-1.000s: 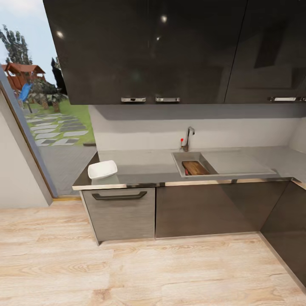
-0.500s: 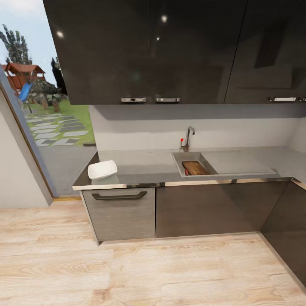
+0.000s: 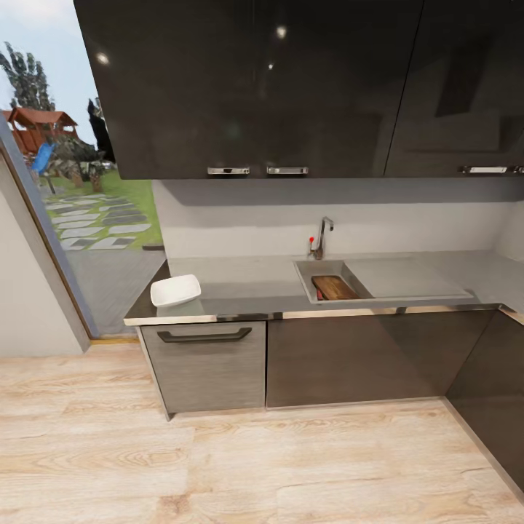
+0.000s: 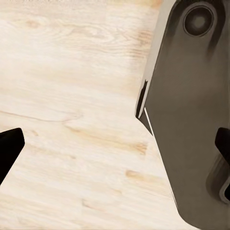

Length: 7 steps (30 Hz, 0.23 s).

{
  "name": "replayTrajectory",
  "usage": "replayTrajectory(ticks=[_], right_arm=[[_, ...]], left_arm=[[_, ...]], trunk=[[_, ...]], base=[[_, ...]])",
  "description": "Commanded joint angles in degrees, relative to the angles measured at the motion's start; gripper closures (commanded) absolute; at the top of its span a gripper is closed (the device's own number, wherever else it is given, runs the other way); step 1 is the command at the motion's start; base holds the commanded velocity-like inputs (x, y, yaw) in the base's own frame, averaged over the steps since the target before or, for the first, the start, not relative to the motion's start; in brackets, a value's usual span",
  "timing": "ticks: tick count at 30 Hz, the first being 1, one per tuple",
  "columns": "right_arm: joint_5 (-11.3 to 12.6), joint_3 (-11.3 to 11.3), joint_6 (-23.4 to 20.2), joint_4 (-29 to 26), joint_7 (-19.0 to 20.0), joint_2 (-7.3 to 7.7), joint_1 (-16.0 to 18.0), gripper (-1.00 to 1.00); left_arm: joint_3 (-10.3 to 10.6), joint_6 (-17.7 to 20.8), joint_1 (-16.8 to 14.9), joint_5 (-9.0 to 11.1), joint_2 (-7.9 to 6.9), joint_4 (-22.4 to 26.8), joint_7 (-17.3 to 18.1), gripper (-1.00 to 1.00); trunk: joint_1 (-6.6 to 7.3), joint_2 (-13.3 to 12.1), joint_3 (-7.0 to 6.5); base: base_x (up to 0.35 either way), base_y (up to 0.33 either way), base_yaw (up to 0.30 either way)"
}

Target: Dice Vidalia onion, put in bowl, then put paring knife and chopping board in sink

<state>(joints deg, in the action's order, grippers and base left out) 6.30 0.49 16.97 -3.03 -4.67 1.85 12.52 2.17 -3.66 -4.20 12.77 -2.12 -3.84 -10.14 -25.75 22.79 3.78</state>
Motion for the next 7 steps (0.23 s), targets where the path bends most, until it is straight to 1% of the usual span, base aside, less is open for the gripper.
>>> replayTrajectory(ticks=[1,7], right_arm=[[0.6,0.1,0.4,0.1,0.1,0.0,0.1,-1.0],[0.5,0.1,0.6,0.4,0.1,0.0,0.1,-1.0]], left_arm=[[0.2,-0.4,-0.1,0.4,0.01,-0.2,0.0,-1.0],[0.3,-0.5,-0.1,0.4,0.01,-0.2,0.0,-1.0]], trunk=[[-0.03,0.1,0.13],[-0.03,0.1,0.13]], base=[[0.0,0.0,0.0],[0.0,0.0,0.0]])
